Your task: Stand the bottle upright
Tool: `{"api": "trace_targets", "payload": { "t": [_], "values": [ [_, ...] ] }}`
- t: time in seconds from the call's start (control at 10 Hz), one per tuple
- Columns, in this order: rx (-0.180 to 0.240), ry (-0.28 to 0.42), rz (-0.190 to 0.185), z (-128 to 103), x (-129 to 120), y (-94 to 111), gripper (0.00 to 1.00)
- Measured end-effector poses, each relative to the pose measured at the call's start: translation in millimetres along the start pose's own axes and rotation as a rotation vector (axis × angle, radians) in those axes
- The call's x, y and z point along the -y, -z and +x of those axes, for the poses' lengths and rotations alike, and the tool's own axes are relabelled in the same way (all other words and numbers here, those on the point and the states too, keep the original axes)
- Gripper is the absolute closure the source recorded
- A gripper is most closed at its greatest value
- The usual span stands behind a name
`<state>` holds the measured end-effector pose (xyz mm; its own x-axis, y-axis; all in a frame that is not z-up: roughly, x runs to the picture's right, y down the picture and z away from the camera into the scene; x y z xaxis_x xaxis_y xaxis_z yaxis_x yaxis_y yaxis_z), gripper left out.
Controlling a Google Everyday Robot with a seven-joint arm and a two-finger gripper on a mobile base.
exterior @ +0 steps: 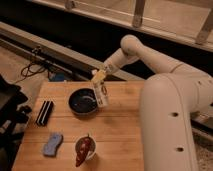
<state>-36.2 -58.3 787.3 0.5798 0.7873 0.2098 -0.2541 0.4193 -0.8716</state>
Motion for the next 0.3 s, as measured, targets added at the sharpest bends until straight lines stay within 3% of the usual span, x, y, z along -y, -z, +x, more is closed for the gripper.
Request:
{"api": "trace_targets", "payload": {
  "t": [0.1,0.3],
  "values": [
    [0.045,0.013,0.011,1,4,4,0.95],
    [0.078,0.054,0.057,5,14,17,0.95]
  ]
}}
